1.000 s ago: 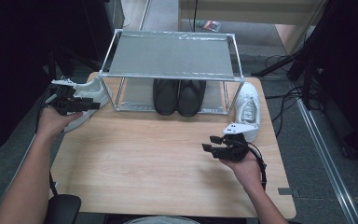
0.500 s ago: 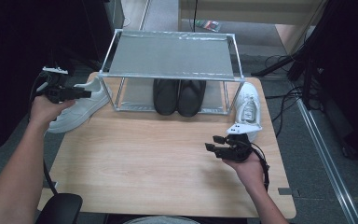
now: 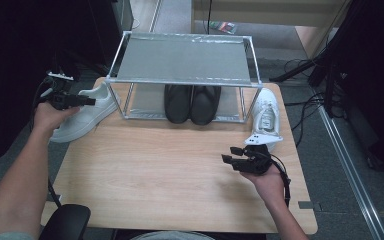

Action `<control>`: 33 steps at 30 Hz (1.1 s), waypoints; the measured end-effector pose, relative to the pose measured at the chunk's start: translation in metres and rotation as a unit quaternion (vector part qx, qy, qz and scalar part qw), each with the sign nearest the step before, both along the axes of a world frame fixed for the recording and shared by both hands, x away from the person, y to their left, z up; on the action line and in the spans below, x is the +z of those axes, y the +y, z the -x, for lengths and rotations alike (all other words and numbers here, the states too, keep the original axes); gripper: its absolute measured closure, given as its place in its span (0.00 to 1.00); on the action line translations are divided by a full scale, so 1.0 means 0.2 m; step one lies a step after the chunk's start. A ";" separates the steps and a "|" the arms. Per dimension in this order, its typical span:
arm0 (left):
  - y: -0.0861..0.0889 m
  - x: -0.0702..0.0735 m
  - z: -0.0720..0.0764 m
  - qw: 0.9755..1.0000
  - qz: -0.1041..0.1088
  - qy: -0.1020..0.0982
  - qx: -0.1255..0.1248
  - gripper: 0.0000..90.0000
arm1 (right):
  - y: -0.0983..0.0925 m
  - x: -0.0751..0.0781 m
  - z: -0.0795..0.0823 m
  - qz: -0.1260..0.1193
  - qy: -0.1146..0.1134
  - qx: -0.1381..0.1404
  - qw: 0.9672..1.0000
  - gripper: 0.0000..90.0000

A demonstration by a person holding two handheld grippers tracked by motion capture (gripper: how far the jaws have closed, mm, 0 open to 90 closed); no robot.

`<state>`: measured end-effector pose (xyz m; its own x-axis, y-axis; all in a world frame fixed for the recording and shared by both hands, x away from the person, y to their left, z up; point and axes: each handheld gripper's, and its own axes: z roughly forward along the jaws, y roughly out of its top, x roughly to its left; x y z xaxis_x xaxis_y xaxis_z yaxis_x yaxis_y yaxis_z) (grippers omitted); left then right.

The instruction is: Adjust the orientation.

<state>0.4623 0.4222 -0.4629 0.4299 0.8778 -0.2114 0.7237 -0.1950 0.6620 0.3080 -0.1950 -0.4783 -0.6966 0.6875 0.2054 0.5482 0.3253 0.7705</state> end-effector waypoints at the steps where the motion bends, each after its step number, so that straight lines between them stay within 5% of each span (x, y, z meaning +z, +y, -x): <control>1: 0.00 -0.01 0.00 1.000 0.002 0.001 0.001 0.61 | 0.00 0.00 0.00 0.001 0.000 -0.001 1.000 0.58; 6: 0.01 -0.05 0.00 1.000 0.018 -0.010 0.011 0.68 | 0.00 -0.01 0.00 0.002 0.000 -0.001 1.000 0.58; 11: 0.00 -0.09 -0.01 1.000 0.000 0.000 0.001 0.65 | 0.01 -0.02 0.00 0.004 0.004 -0.001 1.000 0.58; 15: -0.01 -0.08 -0.01 1.000 -0.008 0.003 -0.019 0.79 | 0.01 -0.02 0.00 0.004 0.004 0.001 1.000 0.58; 21: -0.01 -0.07 -0.01 1.000 0.009 0.017 -0.014 0.91 | 0.00 -0.02 0.00 0.003 0.003 0.000 1.000 0.58; 33: 0.05 0.01 0.06 0.998 0.047 0.035 0.022 0.93 | 0.02 -0.01 -0.02 -0.005 0.004 0.007 1.000 0.58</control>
